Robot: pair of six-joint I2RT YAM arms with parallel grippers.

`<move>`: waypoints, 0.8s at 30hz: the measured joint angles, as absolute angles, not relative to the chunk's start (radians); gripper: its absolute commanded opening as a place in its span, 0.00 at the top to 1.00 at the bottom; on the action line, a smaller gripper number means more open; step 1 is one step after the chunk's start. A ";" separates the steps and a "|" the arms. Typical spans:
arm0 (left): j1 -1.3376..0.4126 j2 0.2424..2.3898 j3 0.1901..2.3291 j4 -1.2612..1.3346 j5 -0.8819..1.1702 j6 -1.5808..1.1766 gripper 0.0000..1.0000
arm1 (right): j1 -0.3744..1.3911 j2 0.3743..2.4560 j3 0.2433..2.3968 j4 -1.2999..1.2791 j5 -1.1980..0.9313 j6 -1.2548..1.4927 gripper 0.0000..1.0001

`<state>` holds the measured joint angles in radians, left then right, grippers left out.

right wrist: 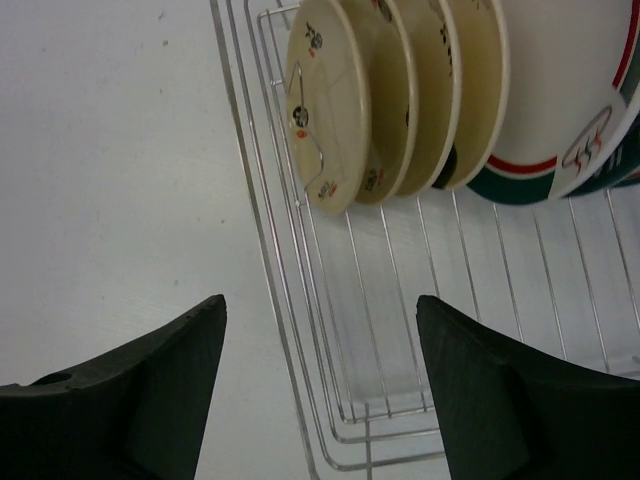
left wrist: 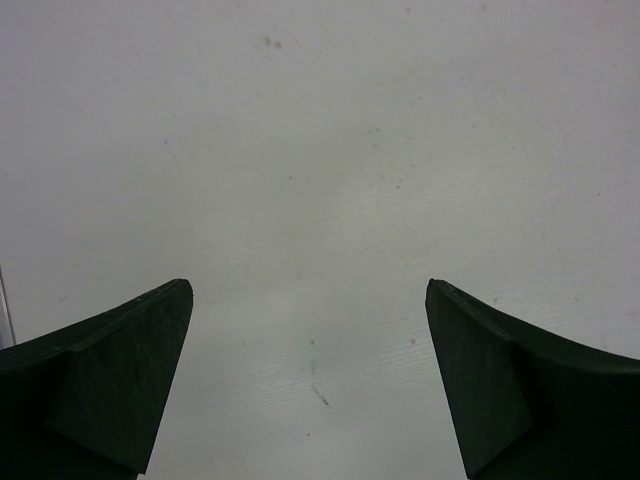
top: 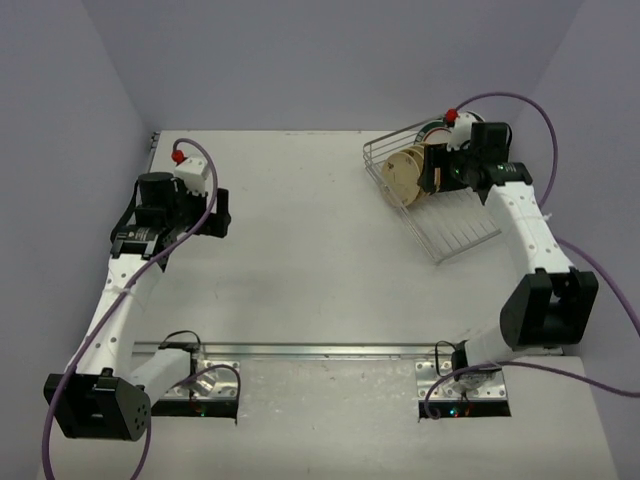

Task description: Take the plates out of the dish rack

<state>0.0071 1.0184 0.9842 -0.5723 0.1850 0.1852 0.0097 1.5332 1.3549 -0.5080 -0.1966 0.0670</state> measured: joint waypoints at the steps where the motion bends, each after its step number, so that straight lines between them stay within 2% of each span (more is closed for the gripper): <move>1: 0.007 1.024 0.993 -0.568 0.183 0.184 0.00 | 0.010 1.578 1.399 -0.502 -0.201 0.077 0.31; 11: 0.007 1.048 1.002 -0.563 0.167 0.174 0.00 | 0.010 1.904 1.684 -0.533 -0.231 0.120 0.48; 24: 0.007 1.053 1.000 -0.557 0.142 0.171 0.00 | 0.018 2.025 1.737 -0.524 -0.224 0.094 0.51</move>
<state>0.0071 1.0526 1.0004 -0.5571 0.1422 0.1707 0.0181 2.0249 1.7370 -0.5243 -0.2245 0.0942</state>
